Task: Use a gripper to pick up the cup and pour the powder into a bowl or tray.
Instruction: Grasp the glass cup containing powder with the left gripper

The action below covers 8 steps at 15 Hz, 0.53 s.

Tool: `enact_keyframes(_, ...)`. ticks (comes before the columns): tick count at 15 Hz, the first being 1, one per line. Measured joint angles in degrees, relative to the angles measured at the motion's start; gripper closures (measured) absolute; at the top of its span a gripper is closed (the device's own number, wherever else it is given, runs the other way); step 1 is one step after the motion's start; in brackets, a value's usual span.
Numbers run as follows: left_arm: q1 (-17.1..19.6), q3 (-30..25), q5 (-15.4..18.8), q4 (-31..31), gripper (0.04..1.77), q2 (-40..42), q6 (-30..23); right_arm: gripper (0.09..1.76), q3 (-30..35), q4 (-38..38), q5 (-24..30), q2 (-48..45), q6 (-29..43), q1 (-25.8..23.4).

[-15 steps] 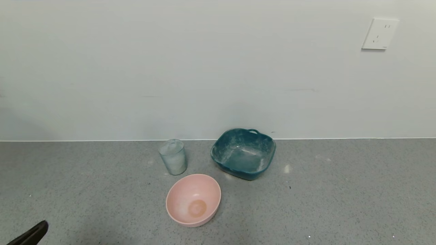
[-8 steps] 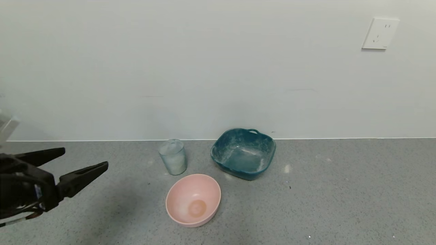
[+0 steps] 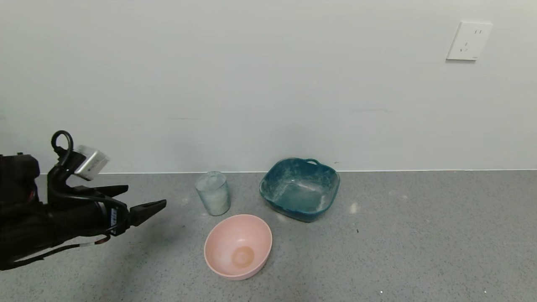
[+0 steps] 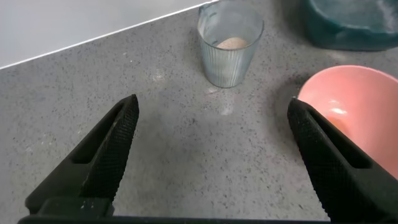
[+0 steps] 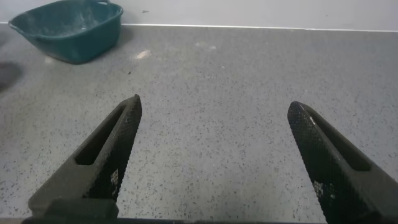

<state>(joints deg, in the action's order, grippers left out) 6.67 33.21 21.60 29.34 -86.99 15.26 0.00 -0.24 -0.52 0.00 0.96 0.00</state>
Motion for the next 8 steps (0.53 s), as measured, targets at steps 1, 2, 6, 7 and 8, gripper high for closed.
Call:
enact_keyframes(1,-0.04,-0.79,0.15,3.12,0.09,-2.69,0.61,0.14,0.0,0.0,0.01,0.0,0.0,0.0)
enact_keyframes(2,-0.15,-1.66,0.41,6.33,0.09,-5.25,1.1,0.14,0.0,0.0,0.0,0.0,0.0,0.0)
enact_keyframes(6,-0.5,-5.77,1.79,19.86,0.09,-14.67,2.43,0.14,0.0,0.02,0.01,0.0,-0.02,0.0)
enact_keyframes(7,-0.77,-6.42,1.83,22.64,0.09,-16.92,2.57,0.14,0.0,0.02,0.0,0.0,0.0,0.0)
enact_keyframes(8,-1.16,-6.84,1.88,24.93,0.09,-19.15,2.67,0.14,0.0,0.02,0.01,0.0,0.0,0.0)
